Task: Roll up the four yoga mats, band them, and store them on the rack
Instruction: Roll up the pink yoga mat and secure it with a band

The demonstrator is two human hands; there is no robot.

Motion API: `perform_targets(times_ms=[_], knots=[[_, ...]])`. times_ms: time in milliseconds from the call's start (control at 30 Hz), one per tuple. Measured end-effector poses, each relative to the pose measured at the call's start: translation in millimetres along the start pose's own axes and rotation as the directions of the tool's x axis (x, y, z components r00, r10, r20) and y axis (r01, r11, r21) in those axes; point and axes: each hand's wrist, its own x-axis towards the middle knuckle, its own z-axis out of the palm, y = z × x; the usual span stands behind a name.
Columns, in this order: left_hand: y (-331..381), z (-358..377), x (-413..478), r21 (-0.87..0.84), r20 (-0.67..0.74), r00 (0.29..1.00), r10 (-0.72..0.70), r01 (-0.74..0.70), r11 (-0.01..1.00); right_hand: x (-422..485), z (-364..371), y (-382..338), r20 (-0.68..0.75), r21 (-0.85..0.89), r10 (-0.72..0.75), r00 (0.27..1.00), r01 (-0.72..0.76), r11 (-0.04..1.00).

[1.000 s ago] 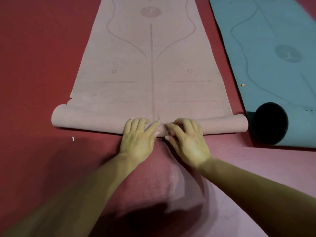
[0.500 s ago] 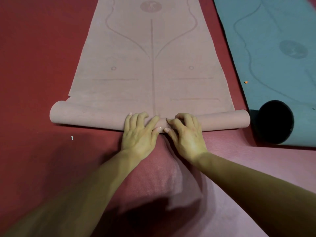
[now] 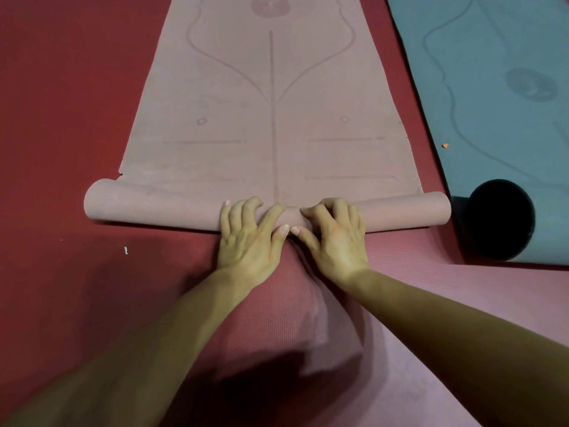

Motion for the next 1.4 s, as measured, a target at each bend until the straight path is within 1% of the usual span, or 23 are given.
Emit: perform_targets(times_ms=[133, 267, 367, 500, 667, 800, 900, 967, 1033, 1133, 1233, 1333, 1400], knots=[[-1.3, 2.6, 11.1, 0.01, 0.011, 1.0, -0.006, 0.005, 1.0, 6.8, -0.1, -0.9, -0.006, -0.017, -0.02, 1.0, 0.02, 1.0], [-2.8, 2.7, 17.3, 0.037, 0.004, 1.0, 0.009, -0.009, 0.999, 7.0, -0.9, -2.6, -0.039, 0.004, -0.046, 0.998, 0.046, 0.999], [-2.9, 2.1, 14.2, 0.014, -0.017, 1.0, 0.011, -0.01, 1.0, 7.3, -1.2, -0.9, -0.033, 0.017, -0.03, 0.999, 0.03, 0.999], [-13.1, 3.4, 13.0, 0.016, -0.088, 0.991, 0.102, -0.101, 0.995, 17.8, -2.3, 0.8, -0.024, -0.014, -0.037, 0.999, 0.037, 0.999], [-13.9, 2.6, 30.1, 0.062, -0.097, 0.988, 0.121, -0.115, 0.991, 28.1, -4.2, -1.8, -0.042, -0.083, -0.09, 0.995, 0.087, 0.993], [-13.8, -1.4, 39.9, 0.097, -0.054, 0.99, 0.133, -0.128, 0.987, 25.9, -5.5, 4.2, 0.049, -0.144, -0.128, 0.991, 0.134, 0.98], [-13.0, -9.8, 52.7, 0.165, 0.025, 0.987, 0.157, -0.159, 0.973, 38.7, -11.1, 6.2, 0.112, -0.215, -0.161, 0.981, 0.182, 0.959], [-11.6, -15.1, 61.1, 0.203, 0.081, 0.983, 0.167, -0.18, 0.963, 46.6, -14.1, 5.1, 0.168, -0.253, -0.154, 0.974, 0.194, 0.948], [-11.5, -18.8, 65.6, 0.221, 0.108, 0.976, 0.191, -0.211, 0.952, 49.0, -15.1, 3.4, 0.207, -0.276, -0.134, 0.969, 0.19, 0.942], [-12.4, -23.8, 64.0, 0.228, 0.117, 0.969, 0.219, -0.24, 0.944, 48.0, -16.8, 1.4, 0.249, -0.295, -0.112, 0.962, 0.186, 0.937], [-10.4, -26.4, 57.4, 0.207, 0.123, 0.968, 0.217, -0.239, 0.949, 43.2, -20.5, 0.3, 0.27, -0.283, -0.103, 0.957, 0.181, 0.942], [-9.9, -26.8, 44.5, 0.208, 0.1, 0.97, 0.22, -0.236, 0.949, 33.0, -23.6, -2.6, 0.289, -0.279, -0.105, 0.952, 0.189, 0.942], [-9.8, -27.5, 35.3, 0.209, 0.06, 0.97, 0.236, -0.243, 0.947, 24.3, -26.1, -4.6, 0.283, -0.275, -0.113, 0.952, 0.194, 0.942]])
